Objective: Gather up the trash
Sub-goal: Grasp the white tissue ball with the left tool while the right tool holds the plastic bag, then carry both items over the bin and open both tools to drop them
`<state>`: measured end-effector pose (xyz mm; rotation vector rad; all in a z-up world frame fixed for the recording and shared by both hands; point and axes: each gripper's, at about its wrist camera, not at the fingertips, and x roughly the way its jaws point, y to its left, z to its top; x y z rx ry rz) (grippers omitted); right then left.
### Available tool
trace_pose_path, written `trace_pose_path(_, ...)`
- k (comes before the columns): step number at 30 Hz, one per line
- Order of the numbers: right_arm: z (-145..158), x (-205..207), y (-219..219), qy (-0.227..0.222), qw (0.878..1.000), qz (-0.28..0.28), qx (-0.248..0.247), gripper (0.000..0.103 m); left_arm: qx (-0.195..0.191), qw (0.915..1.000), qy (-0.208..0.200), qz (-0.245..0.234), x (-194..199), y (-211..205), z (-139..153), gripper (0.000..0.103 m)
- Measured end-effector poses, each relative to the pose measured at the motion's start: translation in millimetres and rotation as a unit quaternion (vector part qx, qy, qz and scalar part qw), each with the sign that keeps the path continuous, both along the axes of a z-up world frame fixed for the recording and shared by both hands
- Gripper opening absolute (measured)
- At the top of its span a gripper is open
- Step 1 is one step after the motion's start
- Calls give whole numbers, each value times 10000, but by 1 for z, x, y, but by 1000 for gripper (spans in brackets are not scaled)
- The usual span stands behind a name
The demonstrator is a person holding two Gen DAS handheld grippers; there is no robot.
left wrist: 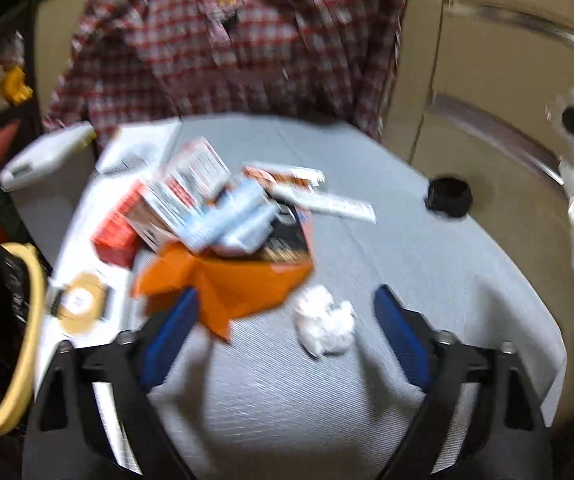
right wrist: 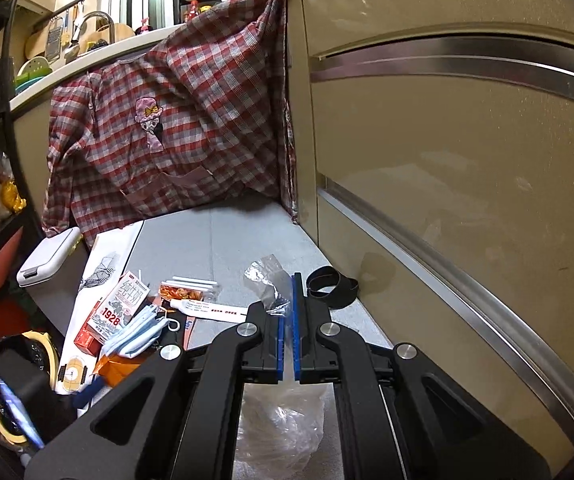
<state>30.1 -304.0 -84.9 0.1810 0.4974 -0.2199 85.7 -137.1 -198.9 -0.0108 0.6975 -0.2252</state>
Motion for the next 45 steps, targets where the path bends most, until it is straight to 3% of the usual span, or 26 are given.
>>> trace_pose_path(2,-2,2,-1,36,10000,5,35,3,22,9997,178,-172,4,-6,-5,65)
trace_pose_path(7,-4,4,1,50,10000,30,3,3,-55,9989,397,-236,9,-9,-11,63)
trace_pose_path(8,-4,5,0,48,10000,34,-3,3,-96,9985,501,-221,12,-8,-13,58)
trace_pose_path(9,-4,5,0,43,10000,28,-3,3,-139,9981,565,-217,13,-6,-15,40)
trace_pose_path(10,-4,5,0,39,10000,18,7,3,-250,9973,642,-268,14,-4,-17,30)
trace_pose_path(12,-4,5,-1,30,10000,3,19,3,-377,9969,633,-264,14,-1,-17,20)
trace_pose_path(23,-1,5,1,21,10000,42,7,3,-854,9962,92,-133,-6,32,41,17)
trace_pose_path(28,6,6,18,-22,9996,275,-54,3,-821,9965,-109,115,-12,62,77,17)
trace_pose_path(37,32,14,106,-241,9909,1320,-63,3,-430,9949,-447,799,-31,147,141,17)
trace_pose_path(45,34,22,202,-176,9734,2279,-143,3,-30,9875,-607,1456,-52,232,167,17)
